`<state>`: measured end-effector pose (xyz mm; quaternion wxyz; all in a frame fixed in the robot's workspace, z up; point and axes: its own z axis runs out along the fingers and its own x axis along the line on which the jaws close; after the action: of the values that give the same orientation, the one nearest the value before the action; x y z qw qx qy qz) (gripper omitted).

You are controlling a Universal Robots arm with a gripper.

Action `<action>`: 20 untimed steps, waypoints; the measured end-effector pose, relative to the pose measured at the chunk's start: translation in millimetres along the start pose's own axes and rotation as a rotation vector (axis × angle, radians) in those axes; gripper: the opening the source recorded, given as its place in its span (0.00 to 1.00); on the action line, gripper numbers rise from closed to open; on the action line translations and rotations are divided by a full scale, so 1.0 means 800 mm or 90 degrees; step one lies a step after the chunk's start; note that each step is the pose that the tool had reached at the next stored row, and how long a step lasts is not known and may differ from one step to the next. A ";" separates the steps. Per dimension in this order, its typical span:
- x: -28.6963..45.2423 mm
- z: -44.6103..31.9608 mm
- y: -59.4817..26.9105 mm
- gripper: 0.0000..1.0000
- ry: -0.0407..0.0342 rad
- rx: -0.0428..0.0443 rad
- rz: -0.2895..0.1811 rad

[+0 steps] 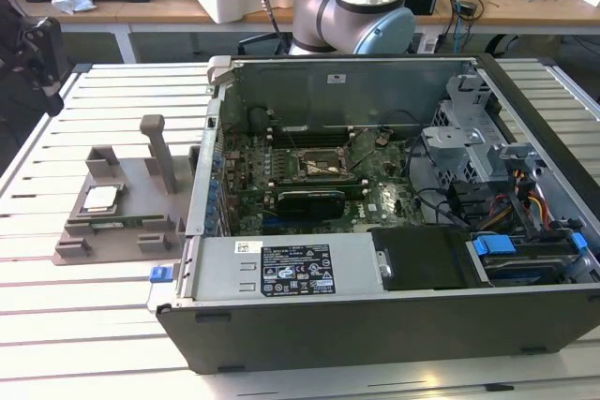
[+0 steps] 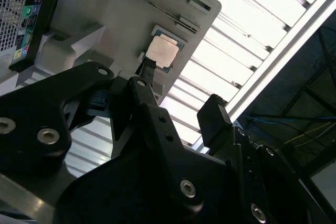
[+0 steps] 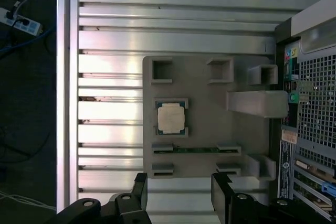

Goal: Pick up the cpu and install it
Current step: 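Pick up the cpu and move it towards the insertion slot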

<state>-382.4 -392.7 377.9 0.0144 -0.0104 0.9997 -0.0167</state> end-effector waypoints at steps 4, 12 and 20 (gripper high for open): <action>0.0000 0.0017 0.000 0.60 0.0000 0.0000 0.000; 0.0001 0.0052 0.000 0.60 0.0000 0.0000 0.000; 0.0002 0.0083 0.000 0.60 0.0000 0.0000 0.000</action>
<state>-382.4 -392.7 371.3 0.0144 -0.0104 0.9997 -0.0167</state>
